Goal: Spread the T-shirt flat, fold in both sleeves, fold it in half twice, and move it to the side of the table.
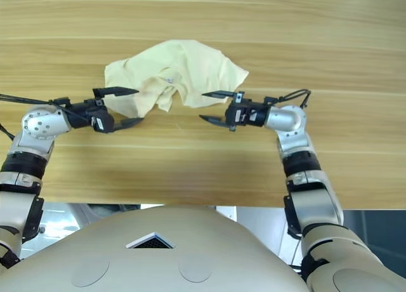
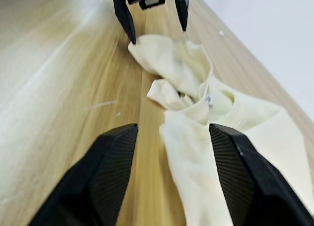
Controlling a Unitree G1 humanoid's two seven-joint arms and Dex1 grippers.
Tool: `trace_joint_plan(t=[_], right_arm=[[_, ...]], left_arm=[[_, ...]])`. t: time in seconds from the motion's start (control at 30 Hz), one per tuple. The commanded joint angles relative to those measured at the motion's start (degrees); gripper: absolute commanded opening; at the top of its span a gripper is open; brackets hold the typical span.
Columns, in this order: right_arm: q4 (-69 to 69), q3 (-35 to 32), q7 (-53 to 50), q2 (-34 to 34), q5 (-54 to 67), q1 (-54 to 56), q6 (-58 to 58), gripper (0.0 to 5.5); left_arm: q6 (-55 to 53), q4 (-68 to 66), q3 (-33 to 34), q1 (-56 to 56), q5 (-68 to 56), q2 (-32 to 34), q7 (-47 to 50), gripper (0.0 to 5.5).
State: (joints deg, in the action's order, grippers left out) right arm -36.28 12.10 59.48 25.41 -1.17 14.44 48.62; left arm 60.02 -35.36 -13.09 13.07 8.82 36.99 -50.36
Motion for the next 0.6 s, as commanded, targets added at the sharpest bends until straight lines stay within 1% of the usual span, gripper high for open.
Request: trace_joint_plan(t=[0.03,0.13,0.27,0.33,0.4,0.5,0.6], right_arm=[[-2.7,1.4,-3.4,1.2,-4.1,1.2,-0.1,2.69],[-4.5,1.9,-6.2,1.4,-6.4,1.7,0.2,2.69],[-6.3,2.8,-9.1,1.6,-8.8,2.4,0.3,2.69],[-7.2,3.2,-10.5,1.6,-9.9,2.7,0.3,2.69],[-7.8,3.5,-11.7,1.7,-10.6,2.8,0.5,2.69],[-7.0,3.6,-12.2,1.5,-9.3,2.3,1.0,2.69],[-6.7,4.1,-12.9,1.3,-9.5,2.5,1.0,2.69]], left_arm=[[-0.3,5.2,-2.0,-2.7,-8.6,3.2,-3.4,3.71],[-1.2,7.4,-2.7,-4.5,-16.2,4.6,-6.4,3.71],[-1.9,6.7,-1.6,-4.0,-19.4,5.1,-8.1,3.71],[-2.8,6.5,-1.0,-4.0,-23.1,5.1,-9.9,3.71],[-4.7,6.0,-0.5,-3.7,-27.8,4.6,-13.1,3.71],[-12.5,2.3,1.4,-0.9,-37.1,1.6,-22.0,3.71],[-16.6,-5.0,2.9,1.8,-37.5,-1.0,-27.3,3.71]])
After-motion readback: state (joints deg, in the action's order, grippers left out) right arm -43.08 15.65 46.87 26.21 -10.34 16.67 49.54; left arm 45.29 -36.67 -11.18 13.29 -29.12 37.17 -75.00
